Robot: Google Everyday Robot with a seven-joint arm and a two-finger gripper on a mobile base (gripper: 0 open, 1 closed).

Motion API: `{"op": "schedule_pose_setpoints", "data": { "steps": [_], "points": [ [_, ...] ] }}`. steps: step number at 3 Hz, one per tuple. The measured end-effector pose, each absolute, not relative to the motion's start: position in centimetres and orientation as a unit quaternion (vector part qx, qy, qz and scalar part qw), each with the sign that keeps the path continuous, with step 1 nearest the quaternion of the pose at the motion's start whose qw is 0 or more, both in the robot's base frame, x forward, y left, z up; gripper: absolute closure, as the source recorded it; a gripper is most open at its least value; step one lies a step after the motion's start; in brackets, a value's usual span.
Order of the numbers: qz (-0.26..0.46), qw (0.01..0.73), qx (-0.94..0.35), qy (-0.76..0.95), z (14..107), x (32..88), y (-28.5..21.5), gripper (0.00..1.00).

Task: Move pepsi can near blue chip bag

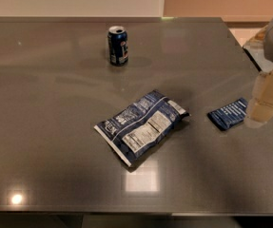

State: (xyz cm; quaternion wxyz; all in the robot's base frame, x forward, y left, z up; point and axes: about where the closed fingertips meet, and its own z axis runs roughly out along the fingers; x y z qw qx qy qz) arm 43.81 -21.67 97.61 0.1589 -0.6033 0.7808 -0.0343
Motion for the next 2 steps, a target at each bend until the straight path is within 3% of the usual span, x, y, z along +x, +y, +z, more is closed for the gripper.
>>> {"op": "schedule_pose_setpoints", "data": {
  "steps": [2],
  "points": [
    [-0.009,0.179,-0.610,0.772,97.2,46.7,-19.9,0.00]
  ]
}}
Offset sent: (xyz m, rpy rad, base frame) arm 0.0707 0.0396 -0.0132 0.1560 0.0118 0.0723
